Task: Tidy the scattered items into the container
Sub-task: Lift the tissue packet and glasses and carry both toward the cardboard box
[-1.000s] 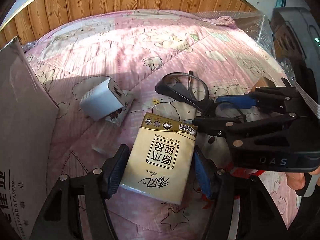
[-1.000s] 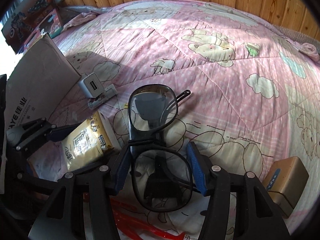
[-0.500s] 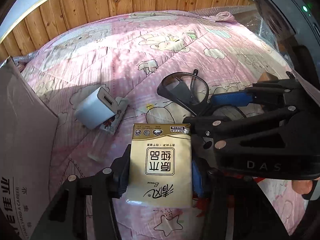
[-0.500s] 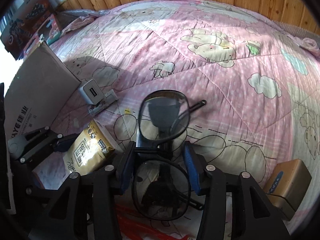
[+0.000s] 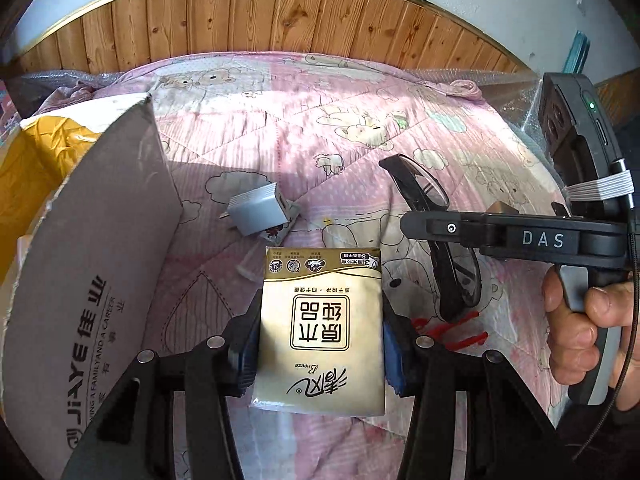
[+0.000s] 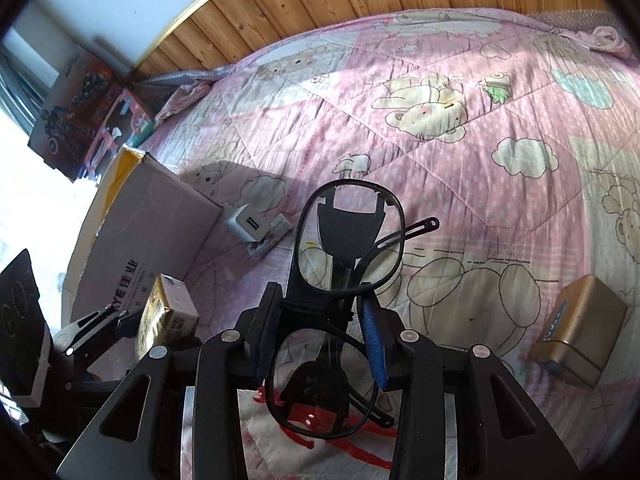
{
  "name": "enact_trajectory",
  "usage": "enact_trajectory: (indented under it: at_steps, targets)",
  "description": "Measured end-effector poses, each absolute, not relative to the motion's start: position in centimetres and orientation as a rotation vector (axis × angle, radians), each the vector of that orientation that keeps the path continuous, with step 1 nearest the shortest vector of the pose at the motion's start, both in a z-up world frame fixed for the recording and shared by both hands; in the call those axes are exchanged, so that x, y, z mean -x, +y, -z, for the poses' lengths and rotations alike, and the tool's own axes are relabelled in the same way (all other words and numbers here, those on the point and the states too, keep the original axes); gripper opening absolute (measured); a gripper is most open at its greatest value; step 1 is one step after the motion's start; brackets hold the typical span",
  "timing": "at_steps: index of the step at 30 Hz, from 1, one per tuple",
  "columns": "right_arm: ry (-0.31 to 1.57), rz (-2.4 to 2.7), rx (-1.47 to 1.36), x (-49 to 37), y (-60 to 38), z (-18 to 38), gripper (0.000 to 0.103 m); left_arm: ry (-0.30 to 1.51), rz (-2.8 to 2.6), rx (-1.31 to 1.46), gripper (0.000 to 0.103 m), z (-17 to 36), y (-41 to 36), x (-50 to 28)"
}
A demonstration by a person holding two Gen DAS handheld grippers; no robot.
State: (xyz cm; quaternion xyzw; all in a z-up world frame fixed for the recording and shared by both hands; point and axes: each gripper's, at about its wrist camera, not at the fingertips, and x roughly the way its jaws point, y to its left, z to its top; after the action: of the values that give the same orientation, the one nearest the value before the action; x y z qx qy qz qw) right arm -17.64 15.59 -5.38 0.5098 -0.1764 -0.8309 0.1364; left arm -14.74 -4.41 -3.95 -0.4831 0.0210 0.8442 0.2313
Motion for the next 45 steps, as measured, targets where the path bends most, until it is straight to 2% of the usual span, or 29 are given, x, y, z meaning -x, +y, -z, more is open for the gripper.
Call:
enact_trajectory:
  at_steps: [23, 45]
  targets:
    - [-0.469, 2.381, -1.400, 12.2, 11.3, 3.4, 0.040, 0.024, -2.485, 1.299, 0.051, -2.0, -8.9, 8.6]
    - [-0.447, 2.414, -1.365, 7.5, 7.3, 1.6, 0.040, -0.075, -2.518, 1.243, 0.051, -4.3, -13.4, 3.9]
